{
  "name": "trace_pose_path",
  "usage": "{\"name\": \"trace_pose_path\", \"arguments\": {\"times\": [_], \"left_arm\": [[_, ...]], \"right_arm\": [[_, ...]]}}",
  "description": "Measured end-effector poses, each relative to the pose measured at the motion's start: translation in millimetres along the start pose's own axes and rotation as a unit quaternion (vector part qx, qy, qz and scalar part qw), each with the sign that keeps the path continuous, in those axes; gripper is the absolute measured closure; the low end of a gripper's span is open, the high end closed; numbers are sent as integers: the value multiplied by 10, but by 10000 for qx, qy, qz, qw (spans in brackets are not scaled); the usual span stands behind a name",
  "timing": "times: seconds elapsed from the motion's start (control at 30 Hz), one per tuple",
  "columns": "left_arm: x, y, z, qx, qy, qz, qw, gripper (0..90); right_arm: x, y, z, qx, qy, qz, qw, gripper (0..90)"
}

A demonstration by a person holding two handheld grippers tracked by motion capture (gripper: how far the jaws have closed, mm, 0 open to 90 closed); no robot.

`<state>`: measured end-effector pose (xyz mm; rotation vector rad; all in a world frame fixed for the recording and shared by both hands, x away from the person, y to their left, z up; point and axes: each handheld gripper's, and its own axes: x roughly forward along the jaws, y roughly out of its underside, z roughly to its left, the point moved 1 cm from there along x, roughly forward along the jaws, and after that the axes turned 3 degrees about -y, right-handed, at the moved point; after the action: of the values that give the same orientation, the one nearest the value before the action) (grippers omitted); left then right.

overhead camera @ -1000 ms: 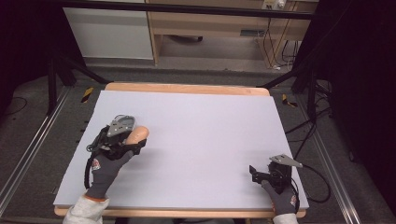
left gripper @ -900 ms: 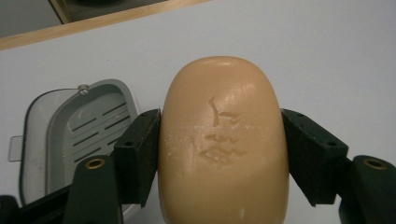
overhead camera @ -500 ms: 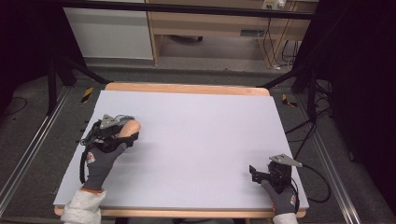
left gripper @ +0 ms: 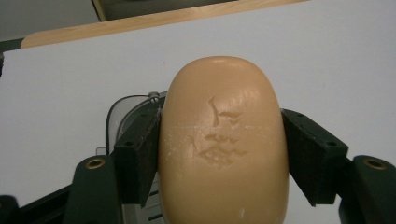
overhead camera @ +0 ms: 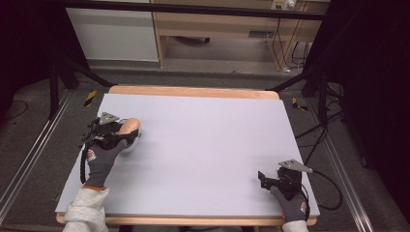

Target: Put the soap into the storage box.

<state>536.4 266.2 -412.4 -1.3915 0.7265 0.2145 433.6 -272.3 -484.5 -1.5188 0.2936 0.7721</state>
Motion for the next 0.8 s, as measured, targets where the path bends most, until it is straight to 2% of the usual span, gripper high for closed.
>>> {"name": "trace_pose_path", "arguments": {"times": [0.8], "left_arm": [[227, 139, 132, -6, -299, 328, 9990, 317]], "right_arm": [[4, 0, 8, 1, -3, 7, 10000, 58]]}}
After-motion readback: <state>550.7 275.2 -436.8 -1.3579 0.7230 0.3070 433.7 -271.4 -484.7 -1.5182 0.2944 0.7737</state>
